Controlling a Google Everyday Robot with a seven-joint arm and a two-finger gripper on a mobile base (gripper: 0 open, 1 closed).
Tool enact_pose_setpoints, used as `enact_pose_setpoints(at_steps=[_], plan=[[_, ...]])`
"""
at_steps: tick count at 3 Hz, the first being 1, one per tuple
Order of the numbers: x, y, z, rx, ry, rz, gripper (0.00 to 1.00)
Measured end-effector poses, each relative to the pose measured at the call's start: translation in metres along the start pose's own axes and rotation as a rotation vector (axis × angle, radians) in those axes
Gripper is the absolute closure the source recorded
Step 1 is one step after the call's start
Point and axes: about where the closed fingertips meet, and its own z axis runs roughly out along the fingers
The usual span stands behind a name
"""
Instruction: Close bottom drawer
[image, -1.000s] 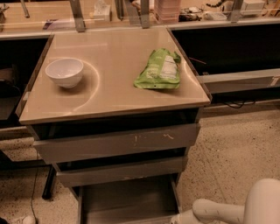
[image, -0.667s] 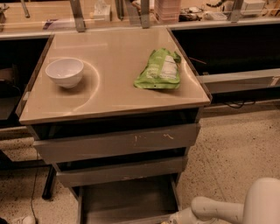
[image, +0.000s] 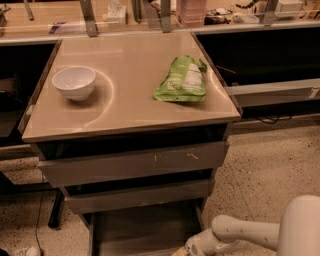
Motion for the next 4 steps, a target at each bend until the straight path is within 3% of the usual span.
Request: enact_pose_setpoints(at_steps=[1, 4], plan=[[-0.0014, 0.0014, -0.0010, -0.001, 0.000, -0.005, 0.82], [-0.0013, 0.0014, -0.0009, -0.001, 0.001, -0.005, 0.11]])
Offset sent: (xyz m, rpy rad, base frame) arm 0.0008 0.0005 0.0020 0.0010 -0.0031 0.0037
